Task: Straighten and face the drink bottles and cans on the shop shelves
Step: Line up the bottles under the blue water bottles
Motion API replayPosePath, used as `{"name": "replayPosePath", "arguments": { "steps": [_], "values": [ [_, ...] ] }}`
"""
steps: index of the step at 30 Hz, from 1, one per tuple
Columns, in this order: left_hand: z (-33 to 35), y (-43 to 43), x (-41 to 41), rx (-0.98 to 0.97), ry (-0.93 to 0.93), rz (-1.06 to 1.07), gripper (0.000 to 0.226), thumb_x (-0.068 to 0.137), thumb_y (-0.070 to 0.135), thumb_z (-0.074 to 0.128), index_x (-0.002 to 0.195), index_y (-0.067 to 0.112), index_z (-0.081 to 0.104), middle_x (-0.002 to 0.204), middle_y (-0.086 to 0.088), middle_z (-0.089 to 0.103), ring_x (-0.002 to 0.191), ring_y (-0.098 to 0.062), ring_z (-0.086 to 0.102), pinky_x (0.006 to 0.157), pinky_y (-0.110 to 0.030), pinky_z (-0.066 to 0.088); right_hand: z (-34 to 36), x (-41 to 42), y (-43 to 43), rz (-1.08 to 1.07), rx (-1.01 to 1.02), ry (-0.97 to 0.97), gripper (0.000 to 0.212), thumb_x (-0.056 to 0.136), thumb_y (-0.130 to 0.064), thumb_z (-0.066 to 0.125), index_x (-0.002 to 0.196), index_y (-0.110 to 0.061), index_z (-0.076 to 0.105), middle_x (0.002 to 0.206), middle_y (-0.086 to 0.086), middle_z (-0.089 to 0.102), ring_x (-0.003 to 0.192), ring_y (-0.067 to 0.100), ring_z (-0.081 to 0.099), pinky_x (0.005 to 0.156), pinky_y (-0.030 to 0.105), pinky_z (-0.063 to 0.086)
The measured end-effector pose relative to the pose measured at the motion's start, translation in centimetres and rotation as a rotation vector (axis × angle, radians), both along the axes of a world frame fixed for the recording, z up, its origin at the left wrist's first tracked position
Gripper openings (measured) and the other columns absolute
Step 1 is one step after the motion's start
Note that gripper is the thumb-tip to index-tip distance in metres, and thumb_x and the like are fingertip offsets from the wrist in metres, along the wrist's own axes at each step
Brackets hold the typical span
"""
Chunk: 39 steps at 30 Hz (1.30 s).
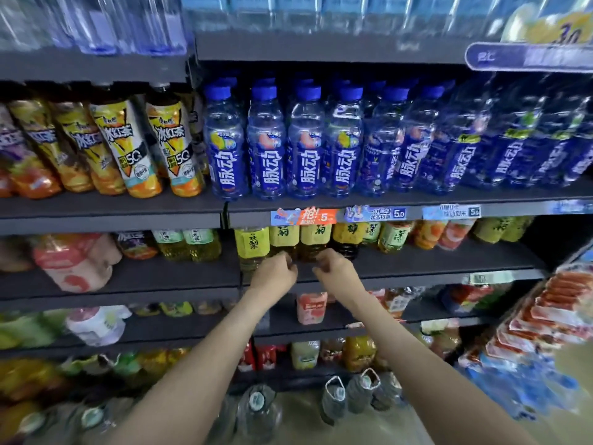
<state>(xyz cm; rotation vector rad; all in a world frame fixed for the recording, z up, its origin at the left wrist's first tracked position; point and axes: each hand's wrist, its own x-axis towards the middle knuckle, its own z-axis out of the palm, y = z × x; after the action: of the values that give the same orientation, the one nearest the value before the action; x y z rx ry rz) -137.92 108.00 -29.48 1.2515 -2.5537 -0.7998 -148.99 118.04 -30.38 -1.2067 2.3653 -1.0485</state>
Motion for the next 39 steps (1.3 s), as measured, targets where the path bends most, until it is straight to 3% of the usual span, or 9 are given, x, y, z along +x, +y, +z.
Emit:
{"name": "replayPosePath", "arguments": {
  "steps": [8,11,18,22,24,29,33,39],
  "values": [
    [-0.6,1.5,0.2,0.034,-0.027,0.048,0.028,0.091,0.027,0.051,0.114,0.011,0.059,0.117,-0.010,0.064,0.110,-0.029,0.057,0.086,-0.031,0.045,-0.9,-0.6,0.8,0.009,-0.011,-0.035,0.028,0.088,-0.013,0.060,0.114,-0.002,0.056,0.107,0.014,0.063,0.101,0.027,0.058,0.088,0.034,0.046],
    [0.1,1.8,0.5,0.037,-0.026,0.043,0.027,0.092,0.027,0.051,0.114,0.013,0.059,0.116,-0.009,0.064,0.109,-0.029,0.058,0.086,-0.032,0.047,-0.4,-0.1,0.3,0.026,-0.031,-0.018,0.027,0.089,-0.014,0.059,0.114,-0.005,0.056,0.108,0.012,0.063,0.100,0.025,0.059,0.084,0.029,0.046],
    [10.0,1.7,-1.6,-0.311,0.213,-0.106,0.028,0.094,0.029,0.048,0.119,0.018,0.055,0.111,-0.008,0.065,0.103,-0.028,0.060,0.081,-0.036,0.047,7.8,-0.9,-1.4,0.056,-0.349,0.139,0.022,0.087,-0.006,0.056,0.108,-0.010,0.059,0.096,0.005,0.063,0.087,0.017,0.059,0.077,0.024,0.046],
    [13.6,2.4,-4.7,-0.348,0.329,-0.188,0.027,0.094,0.029,0.049,0.118,0.020,0.056,0.110,-0.002,0.066,0.101,-0.023,0.061,0.085,-0.039,0.050,12.1,-3.8,0.1,-0.018,-0.440,0.170,0.023,0.087,-0.009,0.056,0.110,-0.013,0.059,0.092,-0.002,0.060,0.081,0.009,0.056,0.070,0.003,0.039],
    [13.8,3.4,-6.9,-0.324,0.349,-0.209,0.027,0.093,0.029,0.050,0.117,0.019,0.057,0.108,-0.002,0.068,0.099,-0.023,0.062,0.083,-0.040,0.051,12.8,-5.9,1.5,-0.041,-0.452,0.149,0.022,0.088,-0.008,0.057,0.110,-0.013,0.058,0.091,-0.003,0.060,0.082,0.009,0.056,0.069,0.003,0.039],
    [10.9,8.5,-12.8,-0.303,0.361,-0.202,0.023,0.092,0.029,0.053,0.113,0.022,0.061,0.105,0.002,0.069,0.099,-0.019,0.063,0.080,-0.030,0.046,9.8,-12.4,6.4,-0.039,-0.384,0.138,0.020,0.087,-0.006,0.058,0.106,-0.011,0.060,0.095,0.003,0.065,0.085,0.015,0.060,0.072,0.009,0.043],
    [5.9,13.9,-18.9,-0.259,0.294,-0.179,0.025,0.093,0.030,0.050,0.115,0.021,0.058,0.103,-0.002,0.069,0.098,-0.024,0.062,0.074,-0.032,0.046,4.0,-18.3,12.1,0.028,-0.248,0.112,0.025,0.087,-0.010,0.058,0.112,-0.009,0.059,0.100,0.009,0.067,0.090,0.020,0.063,0.081,0.039,0.051],
    [-2.3,17.7,-25.4,-0.042,0.205,0.074,0.047,0.093,0.028,0.052,0.137,0.018,0.039,0.110,-0.005,0.064,0.095,-0.024,0.062,0.068,-0.032,0.048,-2.4,-27.3,18.2,-0.095,-0.104,-0.044,0.030,0.088,-0.016,0.062,0.116,-0.010,0.055,0.103,0.004,0.062,0.097,0.021,0.060,0.080,0.030,0.047]
  ]
}}
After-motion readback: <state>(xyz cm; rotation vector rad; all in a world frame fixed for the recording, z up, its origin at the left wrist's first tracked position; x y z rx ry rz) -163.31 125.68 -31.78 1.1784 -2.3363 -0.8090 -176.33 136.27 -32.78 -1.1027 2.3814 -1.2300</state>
